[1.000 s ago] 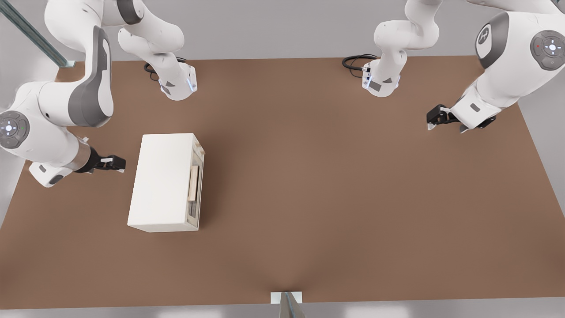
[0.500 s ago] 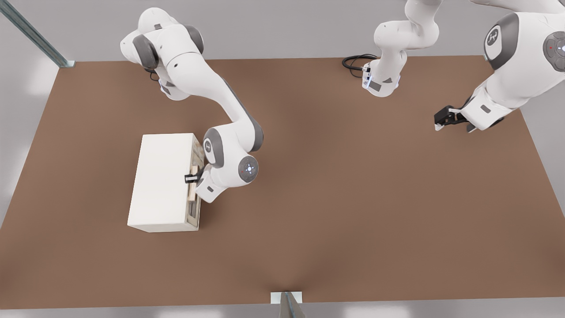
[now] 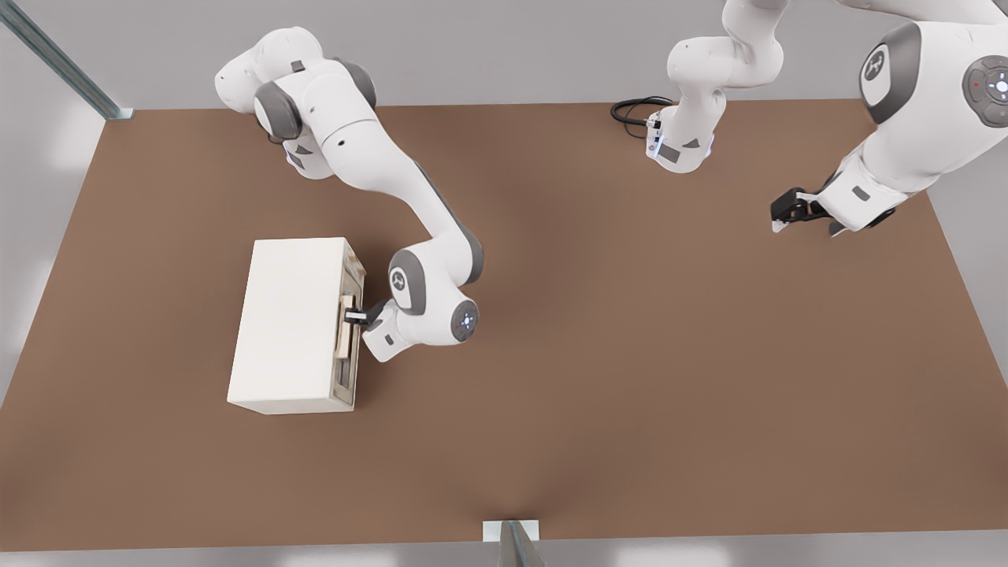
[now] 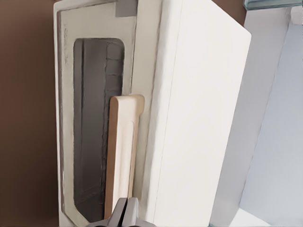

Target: Keep left arm still and open the oven door with right arm

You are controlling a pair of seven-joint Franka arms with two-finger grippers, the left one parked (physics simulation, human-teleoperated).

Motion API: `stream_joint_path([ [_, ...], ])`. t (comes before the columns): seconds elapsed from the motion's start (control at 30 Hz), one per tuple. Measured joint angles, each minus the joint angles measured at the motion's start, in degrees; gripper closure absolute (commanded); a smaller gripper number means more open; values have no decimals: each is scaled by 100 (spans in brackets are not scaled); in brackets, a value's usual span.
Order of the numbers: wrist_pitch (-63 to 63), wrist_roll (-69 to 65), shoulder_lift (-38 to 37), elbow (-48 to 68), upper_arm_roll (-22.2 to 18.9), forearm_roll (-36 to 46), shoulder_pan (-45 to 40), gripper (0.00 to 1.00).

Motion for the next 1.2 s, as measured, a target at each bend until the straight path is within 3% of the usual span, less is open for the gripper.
stream_joint_path([
  [0.6,354,637,15,5,19,-19,42,79],
  [0.67,586,676,-298,71,38,416,-73,79],
  [0.73,811,567,-1213,-134,129,1296,-845,79],
  [0.8,952,242,-2403,-718,475,1869,-1952,0],
  [0.9,1083,-258,-3375,-1365,589,2273,-2673,0],
  [1.2,1361,-1425,-3547,-1450,598,2301,-3049,0],
])
